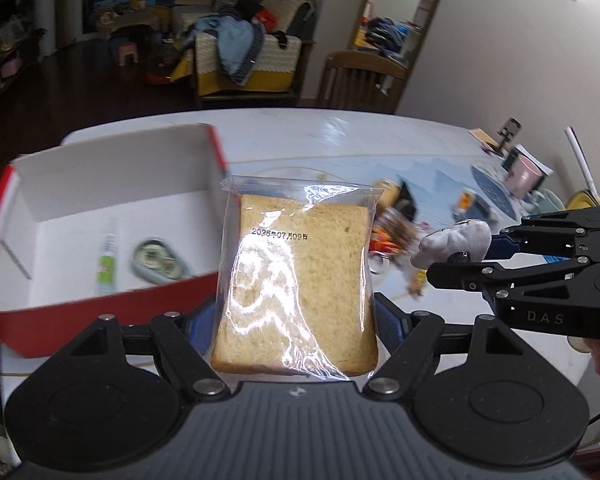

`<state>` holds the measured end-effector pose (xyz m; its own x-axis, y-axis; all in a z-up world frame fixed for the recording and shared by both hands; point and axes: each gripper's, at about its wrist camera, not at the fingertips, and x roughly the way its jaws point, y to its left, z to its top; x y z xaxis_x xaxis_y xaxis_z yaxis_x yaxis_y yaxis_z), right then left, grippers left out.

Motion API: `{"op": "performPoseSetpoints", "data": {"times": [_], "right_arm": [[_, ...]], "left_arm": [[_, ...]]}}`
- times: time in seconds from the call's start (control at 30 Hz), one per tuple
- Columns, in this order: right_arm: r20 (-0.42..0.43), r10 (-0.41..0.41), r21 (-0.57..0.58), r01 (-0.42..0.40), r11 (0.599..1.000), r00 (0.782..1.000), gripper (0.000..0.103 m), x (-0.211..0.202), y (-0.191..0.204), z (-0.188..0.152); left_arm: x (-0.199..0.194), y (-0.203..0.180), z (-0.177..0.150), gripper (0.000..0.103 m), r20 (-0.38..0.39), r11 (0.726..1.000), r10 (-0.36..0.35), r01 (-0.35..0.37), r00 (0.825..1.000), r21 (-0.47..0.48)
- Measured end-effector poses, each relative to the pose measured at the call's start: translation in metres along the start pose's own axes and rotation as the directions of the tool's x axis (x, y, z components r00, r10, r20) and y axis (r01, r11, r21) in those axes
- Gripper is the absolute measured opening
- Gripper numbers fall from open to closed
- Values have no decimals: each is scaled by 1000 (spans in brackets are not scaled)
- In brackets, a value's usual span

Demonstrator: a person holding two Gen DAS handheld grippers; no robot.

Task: Organize objects
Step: 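Carry bread and plush toy into the shoebox and open both grippers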

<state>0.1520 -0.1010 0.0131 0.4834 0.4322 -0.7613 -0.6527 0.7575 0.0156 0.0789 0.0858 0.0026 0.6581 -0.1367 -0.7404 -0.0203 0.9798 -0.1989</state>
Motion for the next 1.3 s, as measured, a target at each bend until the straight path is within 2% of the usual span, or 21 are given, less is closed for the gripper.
{"op": "performPoseSetpoints", "data": {"times": [0.2,0.47,0.77,0.93,1.1,1.3], "right_arm": [[0,15,-30,-15,999,1000,32,26,31,30],[-21,44,-57,-45,997,999,32,72,69,69],[-61,46,-80,-51,995,997,32,132,96,99],[-92,39,-118,-50,992,995,32,159,109,105],[-161,31,-140,-54,989,986,32,186,119,108],[-216,11,-154,-45,987,976,32,211,126,107]], "left_arm": [[-10,49,3,78,12,998,54,-53,998,-31],[-7,108,16,78,-25,992,119,-120,993,-50],[23,166,38,78,-97,979,197,-201,976,-32],[43,176,50,76,-116,974,227,-227,967,15],[71,180,56,76,-164,971,236,-229,958,60],[91,187,52,76,-199,971,237,-231,951,53]]}}
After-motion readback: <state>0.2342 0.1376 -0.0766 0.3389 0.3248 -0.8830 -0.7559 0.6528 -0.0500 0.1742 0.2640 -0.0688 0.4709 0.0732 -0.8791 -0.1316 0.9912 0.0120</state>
